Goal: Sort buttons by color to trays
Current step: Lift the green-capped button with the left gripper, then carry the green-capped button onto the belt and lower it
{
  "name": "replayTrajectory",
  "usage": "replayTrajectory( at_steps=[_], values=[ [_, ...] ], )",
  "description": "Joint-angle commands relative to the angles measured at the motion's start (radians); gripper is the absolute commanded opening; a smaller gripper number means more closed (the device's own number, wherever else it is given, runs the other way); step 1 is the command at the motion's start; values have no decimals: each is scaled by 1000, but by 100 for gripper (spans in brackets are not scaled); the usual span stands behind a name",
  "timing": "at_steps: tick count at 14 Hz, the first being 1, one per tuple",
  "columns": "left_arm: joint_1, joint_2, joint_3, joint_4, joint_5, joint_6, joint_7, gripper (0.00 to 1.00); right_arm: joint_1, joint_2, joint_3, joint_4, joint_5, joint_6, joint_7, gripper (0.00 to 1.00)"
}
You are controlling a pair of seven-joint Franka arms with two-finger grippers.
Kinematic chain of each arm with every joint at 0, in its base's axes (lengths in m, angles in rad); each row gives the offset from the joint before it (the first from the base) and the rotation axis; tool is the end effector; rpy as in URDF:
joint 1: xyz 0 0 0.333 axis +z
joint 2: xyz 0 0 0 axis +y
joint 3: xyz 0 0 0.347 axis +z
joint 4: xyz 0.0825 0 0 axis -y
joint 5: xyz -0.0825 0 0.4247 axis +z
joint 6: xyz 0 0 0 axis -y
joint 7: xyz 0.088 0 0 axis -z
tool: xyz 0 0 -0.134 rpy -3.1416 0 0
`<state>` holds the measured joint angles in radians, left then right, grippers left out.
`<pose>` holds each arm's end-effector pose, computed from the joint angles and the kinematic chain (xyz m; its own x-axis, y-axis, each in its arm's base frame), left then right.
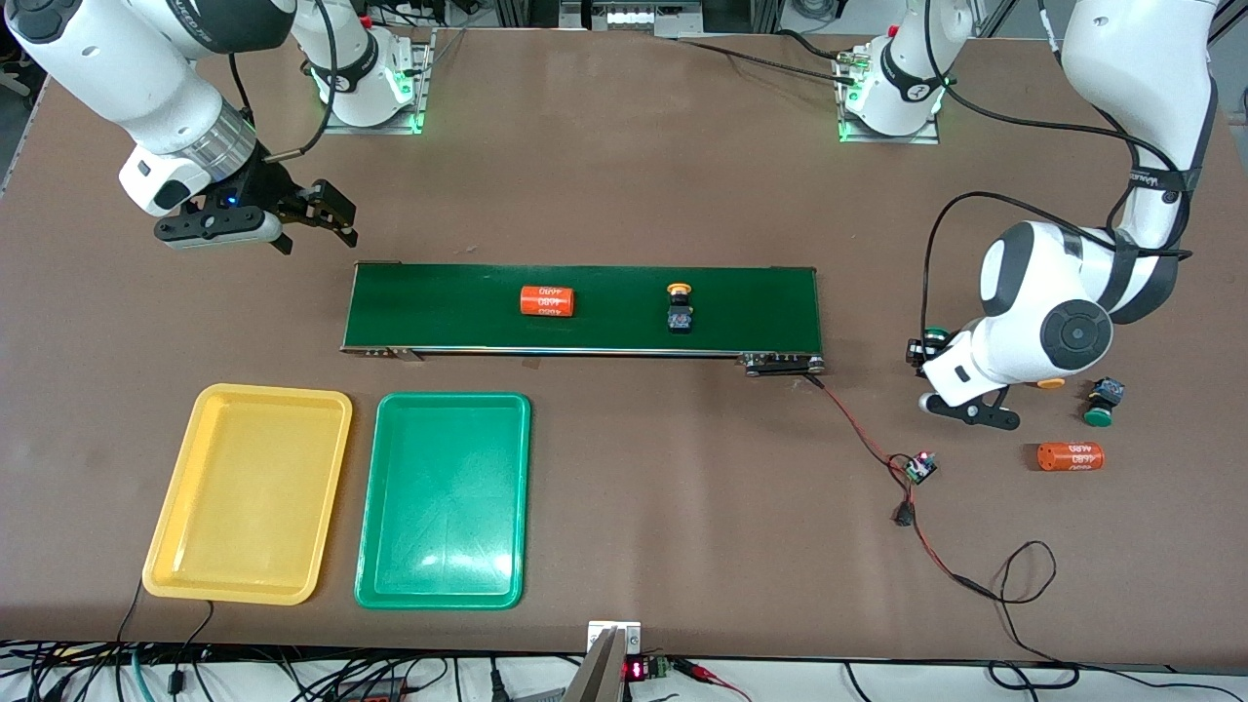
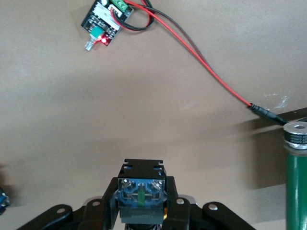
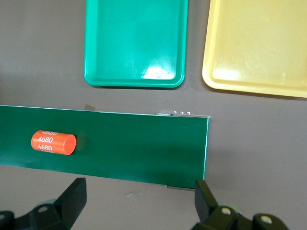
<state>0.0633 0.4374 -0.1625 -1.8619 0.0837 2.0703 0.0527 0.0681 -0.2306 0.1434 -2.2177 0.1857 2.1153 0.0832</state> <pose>0.6472 -0.0544 0.2440 0.9572 -0.1889 -0.2194 -0.1897 -0.9817 0.0174 0.5131 0.1258 0.4711 0.9936 0.0321 0.1087 0.0479 -0.9881 -0.1460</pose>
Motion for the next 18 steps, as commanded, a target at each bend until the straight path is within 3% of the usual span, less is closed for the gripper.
replayTrajectory(
  at_steps=[1, 9, 13, 18],
  values=[
    [-8, -13, 8, -11, -18, -12, -13, 0, -7, 2, 5, 4, 6, 5, -7, 100],
    [-40, -25, 5, -19, -65, -38, -45, 0, -4, 2, 7, 4, 8, 5, 4, 100],
    [-135, -34, 0, -20, -119, -39, -144, 0, -2, 1, 7, 4, 8, 5, 7, 100],
    [-230, -23, 0, -19, -278, -29, -235, 0, -2, 2, 8, 4, 8, 6, 7, 100]
  ],
)
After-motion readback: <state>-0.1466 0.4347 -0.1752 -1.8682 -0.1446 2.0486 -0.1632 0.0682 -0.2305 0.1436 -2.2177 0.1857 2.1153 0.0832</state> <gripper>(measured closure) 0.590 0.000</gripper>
